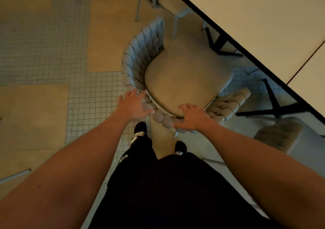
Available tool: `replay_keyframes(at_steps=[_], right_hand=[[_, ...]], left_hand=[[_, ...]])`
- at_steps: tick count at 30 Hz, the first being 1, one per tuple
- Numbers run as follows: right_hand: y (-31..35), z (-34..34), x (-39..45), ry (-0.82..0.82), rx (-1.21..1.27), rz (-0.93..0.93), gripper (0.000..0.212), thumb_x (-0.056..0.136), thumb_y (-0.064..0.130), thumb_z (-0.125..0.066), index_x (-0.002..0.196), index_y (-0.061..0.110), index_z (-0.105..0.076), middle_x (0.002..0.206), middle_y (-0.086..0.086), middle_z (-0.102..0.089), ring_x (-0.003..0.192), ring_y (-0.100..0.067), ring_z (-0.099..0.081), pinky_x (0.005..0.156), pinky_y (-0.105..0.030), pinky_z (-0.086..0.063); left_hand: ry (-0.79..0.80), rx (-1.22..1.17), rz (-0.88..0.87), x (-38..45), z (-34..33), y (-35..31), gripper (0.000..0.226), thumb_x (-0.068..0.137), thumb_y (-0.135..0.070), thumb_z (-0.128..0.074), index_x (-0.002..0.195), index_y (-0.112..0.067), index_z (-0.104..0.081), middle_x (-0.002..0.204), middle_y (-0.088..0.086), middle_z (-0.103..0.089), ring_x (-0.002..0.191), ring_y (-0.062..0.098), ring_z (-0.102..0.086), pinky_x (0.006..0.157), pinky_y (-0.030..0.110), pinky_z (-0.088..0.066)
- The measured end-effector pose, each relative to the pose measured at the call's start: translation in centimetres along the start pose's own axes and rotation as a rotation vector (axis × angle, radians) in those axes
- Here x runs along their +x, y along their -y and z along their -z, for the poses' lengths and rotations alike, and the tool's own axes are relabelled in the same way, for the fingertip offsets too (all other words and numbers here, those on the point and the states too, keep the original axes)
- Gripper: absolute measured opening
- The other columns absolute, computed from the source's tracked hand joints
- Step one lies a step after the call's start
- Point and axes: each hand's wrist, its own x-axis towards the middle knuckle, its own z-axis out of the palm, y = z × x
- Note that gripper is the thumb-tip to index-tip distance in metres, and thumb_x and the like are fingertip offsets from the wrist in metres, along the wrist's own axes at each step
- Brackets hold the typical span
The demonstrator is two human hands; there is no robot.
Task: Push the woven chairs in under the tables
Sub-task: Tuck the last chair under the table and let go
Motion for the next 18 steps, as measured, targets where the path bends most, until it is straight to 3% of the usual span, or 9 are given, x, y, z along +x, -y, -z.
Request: replay_keyframes(at_steps=[9, 15, 18], right_hand=[[3.8, -1.4, 2.9, 0.006, 0.200, -0.232, 0.092, 0.083, 0.077, -0.058, 0.154, 0.023, -0.033, 0.156, -0.010, -0.038, 0.143, -0.037, -0.033, 0.116, -0.053, -0.030], [6.0, -3.2, 4.7, 0.019, 0.283, -0.320, 0.094, 0.081, 0.081, -0.055, 0.153, 0.023, -0.035, 0.156, -0.010, -0.039, 0.142, -0.038, -0.034, 0.115, -0.055, -0.028], [7.0, -4.2, 5.4, 0.052, 0.304, -0.340, 0.093, 0.082, 0.081, -0.056, 0.152, 0.023, -0.036, 0.156, -0.008, -0.041, 0.142, -0.037, -0.035, 0.114, -0.056, -0.026]], left_hand=[[0.146, 0.255, -0.212, 7.6, 4.7, 3.3, 0.101, 0.080, -0.086, -0.047, 0.159, -0.034, -0.013, 0.166, 0.006, -0.015, 0.152, 0.030, -0.012, 0.119, 0.063, -0.011], [0.223, 0.470, -0.398, 10.7, 5.5, 4.1, 0.104, 0.076, -0.090, -0.044, 0.159, -0.035, -0.016, 0.165, 0.005, -0.021, 0.149, 0.031, -0.019, 0.116, 0.059, -0.019], [0.299, 0.610, -0.480, 12.1, 5.1, 4.7, 0.109, 0.066, -0.098, -0.042, 0.157, -0.041, -0.020, 0.162, 0.002, -0.029, 0.147, 0.031, -0.024, 0.116, 0.062, -0.014]])
